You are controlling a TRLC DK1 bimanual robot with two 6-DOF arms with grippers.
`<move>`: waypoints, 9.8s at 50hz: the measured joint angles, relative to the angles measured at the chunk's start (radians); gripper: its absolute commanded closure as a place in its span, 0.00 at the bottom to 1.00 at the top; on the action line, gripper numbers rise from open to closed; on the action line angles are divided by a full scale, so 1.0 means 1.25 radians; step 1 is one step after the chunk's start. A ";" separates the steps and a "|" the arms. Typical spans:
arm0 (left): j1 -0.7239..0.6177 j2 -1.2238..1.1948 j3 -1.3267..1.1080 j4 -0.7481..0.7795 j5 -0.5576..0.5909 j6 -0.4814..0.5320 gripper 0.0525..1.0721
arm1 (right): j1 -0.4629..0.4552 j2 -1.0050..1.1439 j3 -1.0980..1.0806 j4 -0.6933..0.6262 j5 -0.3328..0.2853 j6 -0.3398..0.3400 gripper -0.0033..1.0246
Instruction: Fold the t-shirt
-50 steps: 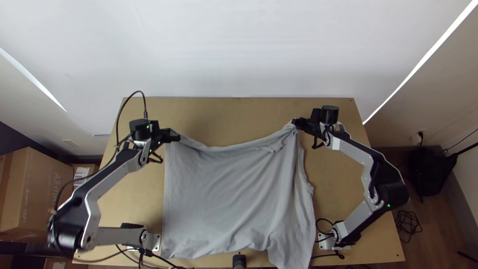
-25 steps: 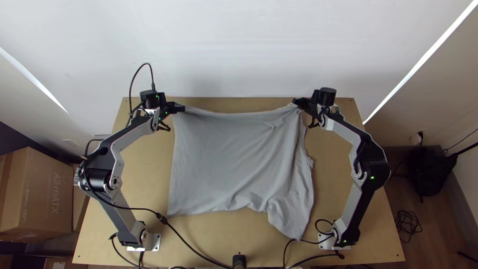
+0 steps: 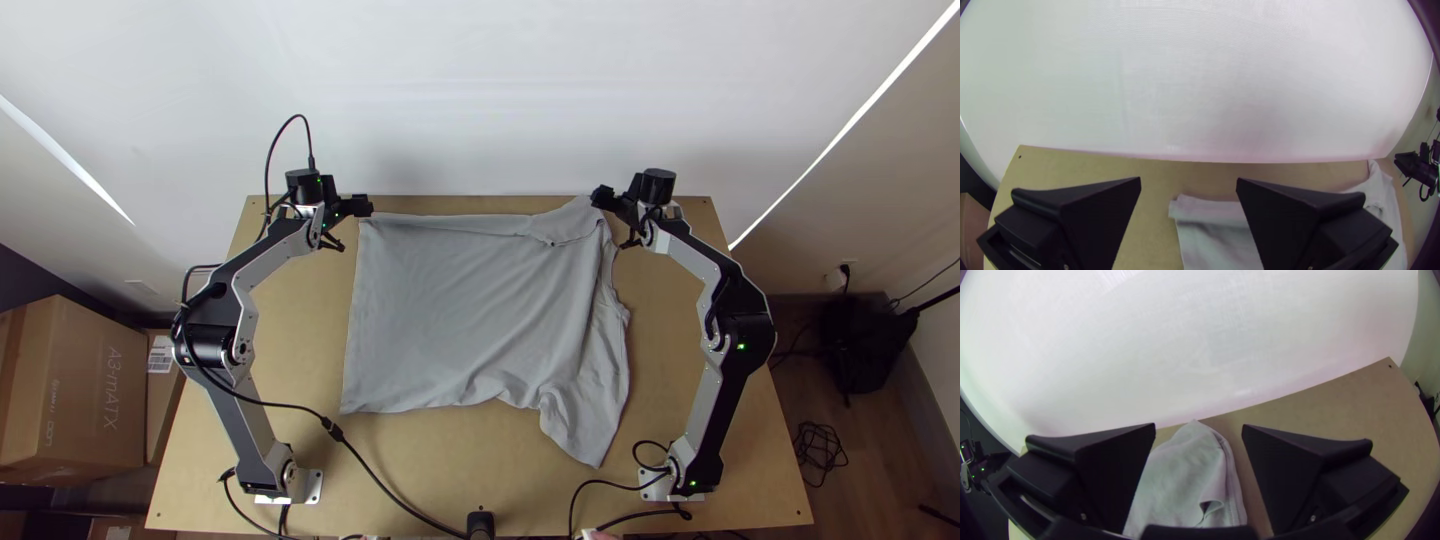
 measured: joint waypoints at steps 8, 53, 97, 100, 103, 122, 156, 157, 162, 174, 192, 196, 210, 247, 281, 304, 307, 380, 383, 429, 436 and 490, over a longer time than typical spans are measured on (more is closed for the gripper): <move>0.000 -0.084 0.000 -0.077 0.000 -0.013 0.04 | -0.012 -0.089 -0.032 -0.071 0.000 0.004 0.05; -0.019 -0.790 -0.160 -0.404 0.001 -0.069 0.04 | -0.234 -0.909 -0.472 -0.826 -0.225 0.023 0.16; -0.034 -0.814 -0.197 -0.426 0.000 -0.071 0.04 | -0.155 -0.673 -0.654 -0.884 -0.262 -0.198 0.33; -0.034 -0.814 -0.198 -0.426 0.000 -0.071 0.04 | -0.152 -0.663 -0.657 -0.863 -0.258 -0.198 0.37; -0.034 -0.814 -0.198 -0.426 0.000 -0.071 0.04 | -0.149 -0.659 -0.660 -0.840 -0.250 -0.198 0.38; -0.034 -0.814 -0.205 -0.426 0.000 -0.067 0.04 | -0.119 -0.623 -0.692 -0.790 -0.222 -0.198 0.64; 0.005 -0.870 -0.459 -0.856 0.081 0.455 0.06 | -0.091 -0.697 -0.723 -0.725 -0.176 -0.204 0.97; 0.005 -0.873 -0.467 -0.872 0.081 0.477 0.06 | -0.091 -0.699 -0.723 -0.725 -0.176 -0.204 0.97; 0.005 -0.898 -0.507 -0.947 0.081 0.566 0.06 | -0.091 -0.704 -0.723 -0.725 -0.176 -0.204 0.97; -0.010 -0.899 -0.586 -1.047 0.080 0.667 0.14 | -0.090 -0.714 -0.723 -0.725 -0.176 -0.200 0.97; -0.064 -0.771 -0.654 -0.981 0.081 0.646 0.14 | -0.085 -0.731 -0.723 -0.725 -0.176 -0.188 0.97; -0.071 -0.746 -0.660 -0.964 0.081 0.641 0.14 | -0.085 -0.731 -0.723 -0.725 -0.176 -0.188 0.97; -0.159 -0.700 -0.663 -0.871 0.105 0.562 0.14 | -0.086 -0.731 -0.723 -0.725 -0.176 -0.182 0.97; -0.096 -0.609 -0.656 -0.807 0.160 0.513 0.97 | -0.125 -0.740 -0.713 -0.725 -0.176 -0.172 0.97; 0.052 -0.643 -0.305 -0.669 0.136 0.295 0.97 | -0.168 -0.849 -0.505 -0.630 -0.216 -0.159 0.97; 0.049 -0.627 0.032 -0.537 0.015 0.107 0.98 | -0.128 -0.761 -0.221 -0.398 -0.234 -0.097 0.97; 0.049 -0.624 0.063 -0.495 -0.001 0.099 0.98 | -0.129 -0.728 -0.155 -0.379 -0.230 -0.095 0.97; 0.043 -0.900 0.342 -0.321 -0.109 -0.027 0.98 | -0.021 -1.087 0.093 -0.274 0.000 -0.008 0.98; 0.043 -0.928 0.314 -0.325 -0.108 -0.036 0.98 | -0.017 -1.094 0.093 -0.280 0.000 -0.008 0.97; 0.046 -0.761 -0.629 -0.034 -0.002 -0.074 0.98 | 0.058 -0.811 -0.744 0.037 0.029 0.007 0.97; 0.046 -0.618 -0.612 0.027 -0.003 -0.074 0.98 | 0.050 -0.653 -0.723 0.086 0.031 0.007 0.97; 0.045 0.017 -0.053 0.016 -0.003 -0.071 0.98 | 0.005 -0.002 -0.109 0.090 0.030 0.006 0.97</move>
